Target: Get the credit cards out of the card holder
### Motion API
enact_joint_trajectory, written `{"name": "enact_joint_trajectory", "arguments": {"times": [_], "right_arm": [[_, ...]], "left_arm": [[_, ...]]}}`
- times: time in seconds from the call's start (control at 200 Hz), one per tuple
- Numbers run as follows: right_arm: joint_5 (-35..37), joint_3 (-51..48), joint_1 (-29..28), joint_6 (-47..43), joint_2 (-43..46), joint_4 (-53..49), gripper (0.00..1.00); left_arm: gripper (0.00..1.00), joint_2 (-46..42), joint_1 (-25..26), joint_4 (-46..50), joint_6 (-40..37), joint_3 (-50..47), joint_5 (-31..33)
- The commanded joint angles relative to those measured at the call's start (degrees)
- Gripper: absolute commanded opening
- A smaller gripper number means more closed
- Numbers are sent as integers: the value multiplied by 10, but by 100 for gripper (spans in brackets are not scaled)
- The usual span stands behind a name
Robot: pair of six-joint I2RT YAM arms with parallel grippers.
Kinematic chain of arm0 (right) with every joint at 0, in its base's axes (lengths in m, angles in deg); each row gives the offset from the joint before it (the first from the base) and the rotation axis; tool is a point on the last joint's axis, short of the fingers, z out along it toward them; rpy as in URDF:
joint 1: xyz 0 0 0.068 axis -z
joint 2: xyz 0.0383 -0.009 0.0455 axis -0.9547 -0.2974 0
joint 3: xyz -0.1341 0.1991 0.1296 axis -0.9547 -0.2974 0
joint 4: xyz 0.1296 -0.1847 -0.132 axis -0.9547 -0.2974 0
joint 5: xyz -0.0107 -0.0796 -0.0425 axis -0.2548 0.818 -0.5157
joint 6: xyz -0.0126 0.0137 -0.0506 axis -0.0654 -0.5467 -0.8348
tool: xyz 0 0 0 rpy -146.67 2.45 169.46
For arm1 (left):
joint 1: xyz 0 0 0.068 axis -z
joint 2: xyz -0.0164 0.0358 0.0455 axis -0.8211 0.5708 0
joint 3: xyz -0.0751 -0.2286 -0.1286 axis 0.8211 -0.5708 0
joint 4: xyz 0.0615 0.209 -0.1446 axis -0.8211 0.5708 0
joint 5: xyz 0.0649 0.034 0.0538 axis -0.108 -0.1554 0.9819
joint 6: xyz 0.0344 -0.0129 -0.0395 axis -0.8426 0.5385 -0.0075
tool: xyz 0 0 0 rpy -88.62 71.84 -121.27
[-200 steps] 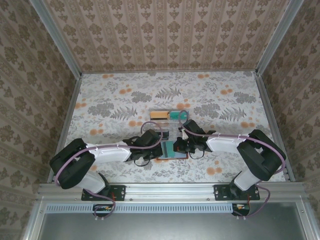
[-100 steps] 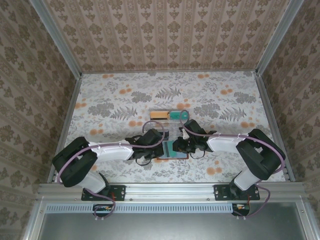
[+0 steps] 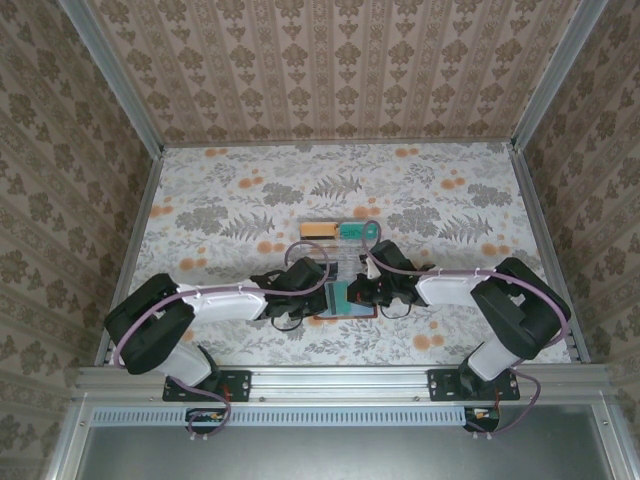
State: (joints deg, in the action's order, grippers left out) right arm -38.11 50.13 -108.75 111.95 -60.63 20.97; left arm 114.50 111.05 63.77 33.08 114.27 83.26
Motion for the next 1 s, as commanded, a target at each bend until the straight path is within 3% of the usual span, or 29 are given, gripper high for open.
{"name": "enact_joint_trajectory", "arguments": {"times": [0.0,0.45,0.695,0.995], "right_arm": [[18,-29,12,2,11,-32,2],[18,-58,60,-44,99,-104,3],[15,-31,69,-94,198,-184,3],[17,-11,74,-108,206,-228,3]], "left_arm": [[0,-8,4,37,5,-15,17],[0,-23,3,43,-3,-13,17],[0,-52,-1,67,-24,1,24],[0,-80,-8,75,-39,11,22]]}}
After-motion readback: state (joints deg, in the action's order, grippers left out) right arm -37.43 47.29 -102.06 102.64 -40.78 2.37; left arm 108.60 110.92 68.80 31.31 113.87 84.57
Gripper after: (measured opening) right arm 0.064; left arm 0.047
